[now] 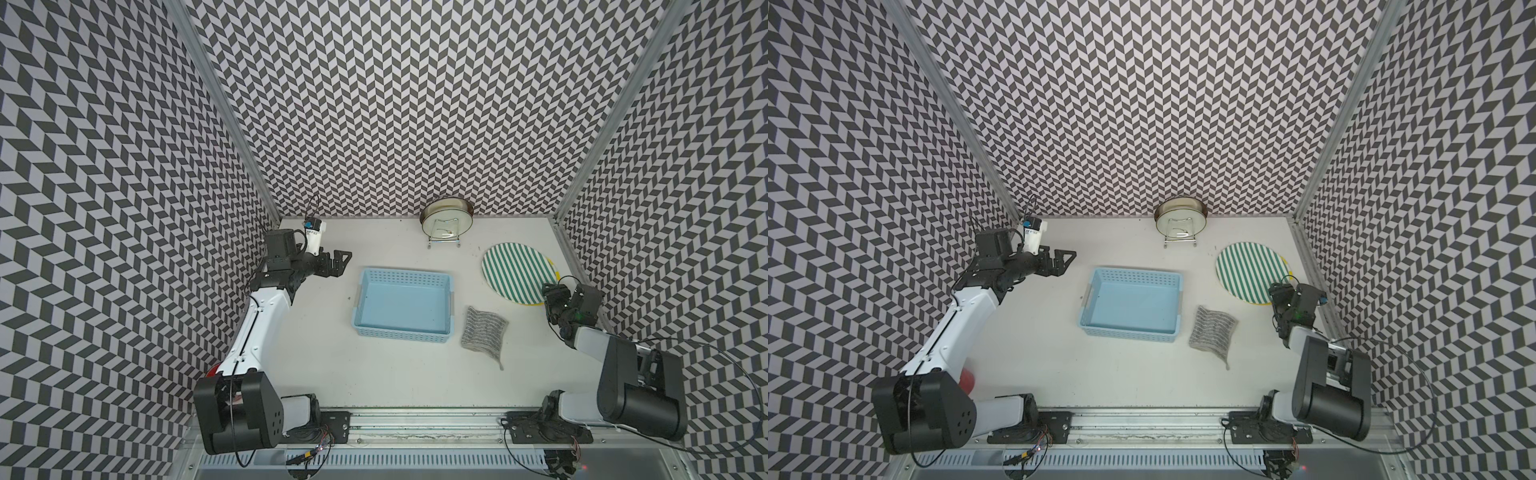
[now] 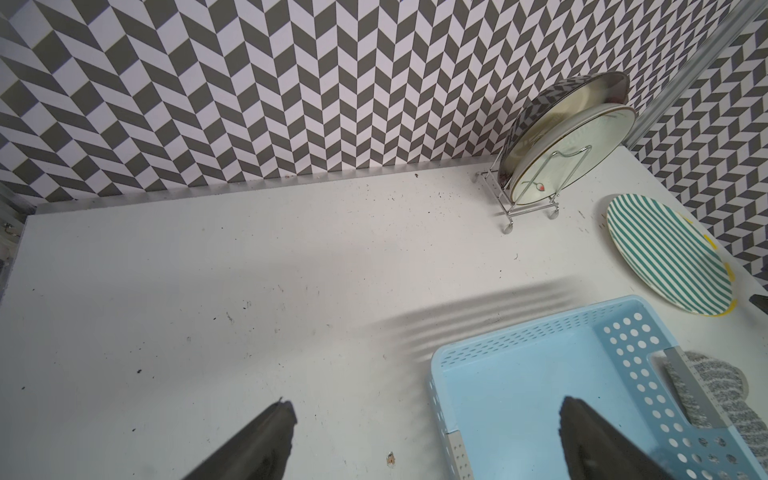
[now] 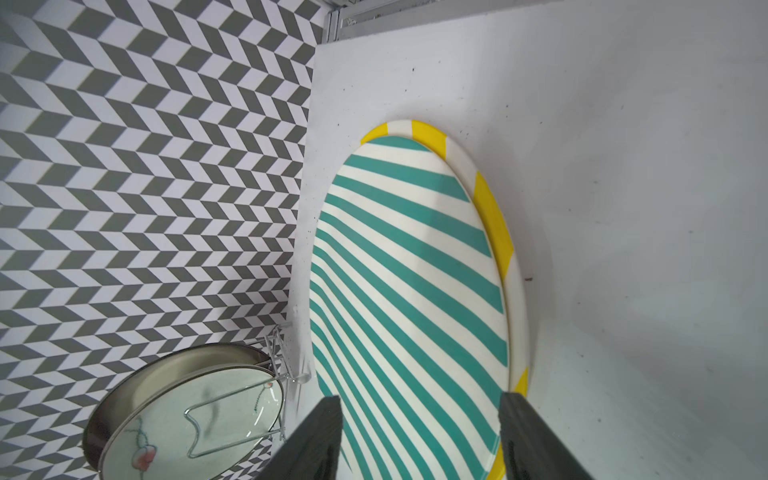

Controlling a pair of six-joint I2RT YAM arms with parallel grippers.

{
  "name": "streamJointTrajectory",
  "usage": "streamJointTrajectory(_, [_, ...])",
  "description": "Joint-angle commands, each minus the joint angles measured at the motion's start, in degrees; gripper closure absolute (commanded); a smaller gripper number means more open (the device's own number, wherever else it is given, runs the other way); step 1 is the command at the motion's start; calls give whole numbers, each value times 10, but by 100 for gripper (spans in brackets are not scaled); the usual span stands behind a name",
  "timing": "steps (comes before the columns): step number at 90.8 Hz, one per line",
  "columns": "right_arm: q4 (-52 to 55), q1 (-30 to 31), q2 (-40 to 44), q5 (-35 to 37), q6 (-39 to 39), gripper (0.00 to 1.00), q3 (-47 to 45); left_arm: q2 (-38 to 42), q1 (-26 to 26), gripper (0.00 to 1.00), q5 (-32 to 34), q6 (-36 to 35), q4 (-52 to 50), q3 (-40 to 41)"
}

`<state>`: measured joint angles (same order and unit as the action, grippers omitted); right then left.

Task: Wipe the wet plate dry
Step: Place the plate on the plate, then reset both arms

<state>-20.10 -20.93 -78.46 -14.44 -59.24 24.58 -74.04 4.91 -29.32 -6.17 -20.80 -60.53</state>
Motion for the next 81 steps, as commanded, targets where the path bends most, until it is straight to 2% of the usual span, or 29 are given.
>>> streamJointTrajectory(1, [17,-11,26,-13,27,33,2,7,4,0,7,-4,20,11])
streamJointTrajectory(20, [46,-14,71,-47,92,27,26,8,3,0,57,3,82,63])
streamJointTrajectory(28, [43,9,90,-43,141,23,51,5,3,0,94,9,137,99])
streamJointTrajectory(42, [83,105,102,32,263,20,118,15,4,0,117,9,304,202])
streamJointTrajectory(57, [57,209,122,124,329,18,133,27,3,0,154,26,543,330])
streamJointTrajectory(81, [-6,242,125,209,361,16,103,-39,4,0,211,42,767,444])
